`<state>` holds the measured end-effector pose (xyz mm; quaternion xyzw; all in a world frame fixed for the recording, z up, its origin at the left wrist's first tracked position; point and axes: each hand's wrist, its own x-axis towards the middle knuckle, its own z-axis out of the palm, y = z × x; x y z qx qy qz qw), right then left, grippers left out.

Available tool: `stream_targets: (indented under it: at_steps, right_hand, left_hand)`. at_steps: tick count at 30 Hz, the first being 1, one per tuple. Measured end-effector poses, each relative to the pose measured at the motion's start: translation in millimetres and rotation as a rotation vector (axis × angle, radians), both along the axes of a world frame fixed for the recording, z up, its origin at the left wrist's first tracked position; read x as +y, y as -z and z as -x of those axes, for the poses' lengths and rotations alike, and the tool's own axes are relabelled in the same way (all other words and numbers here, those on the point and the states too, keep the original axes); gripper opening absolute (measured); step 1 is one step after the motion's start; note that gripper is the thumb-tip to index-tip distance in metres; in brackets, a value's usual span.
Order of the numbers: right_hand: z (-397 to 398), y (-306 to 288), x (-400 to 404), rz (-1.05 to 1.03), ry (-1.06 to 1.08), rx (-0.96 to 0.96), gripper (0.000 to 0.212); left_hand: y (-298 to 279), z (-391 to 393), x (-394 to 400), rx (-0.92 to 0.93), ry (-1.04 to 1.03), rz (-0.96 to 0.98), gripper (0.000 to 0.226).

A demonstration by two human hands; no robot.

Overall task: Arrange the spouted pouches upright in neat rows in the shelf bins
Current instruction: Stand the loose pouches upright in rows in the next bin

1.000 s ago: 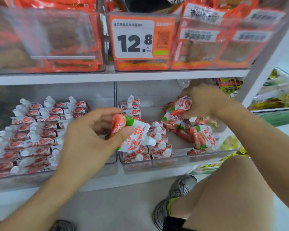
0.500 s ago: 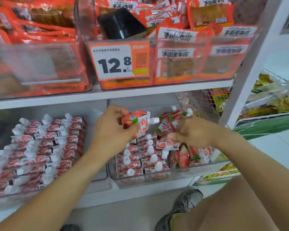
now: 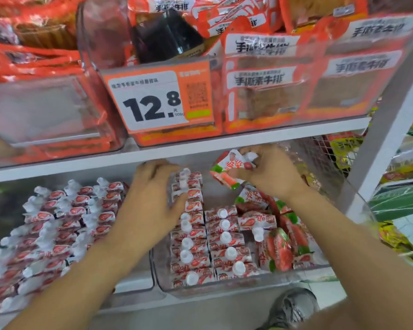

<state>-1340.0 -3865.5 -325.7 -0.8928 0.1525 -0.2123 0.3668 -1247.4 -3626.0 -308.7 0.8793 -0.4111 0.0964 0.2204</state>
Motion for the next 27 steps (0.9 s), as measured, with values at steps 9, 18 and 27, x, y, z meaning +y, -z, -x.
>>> stream_targets:
  at_steps: [9,18,27]
  right_hand:
    - [-47.3,22.0,14.3,0.215,-0.349,0.504,0.025]
    - [-38.7,7.0,7.6,0.019,-0.470,0.725,0.033]
    - [-24.6,15.7,-1.0,-0.079,-0.388,0.629,0.021]
  left_hand:
    - [19.8,38.3,51.1,0.300,-0.177,0.213,0.055]
    - [25.3,35.9,49.3,0.305,-0.156,0.285,0.054]
    - [-0.8,34.8,21.5,0.038,-0.005,0.202,0.044]
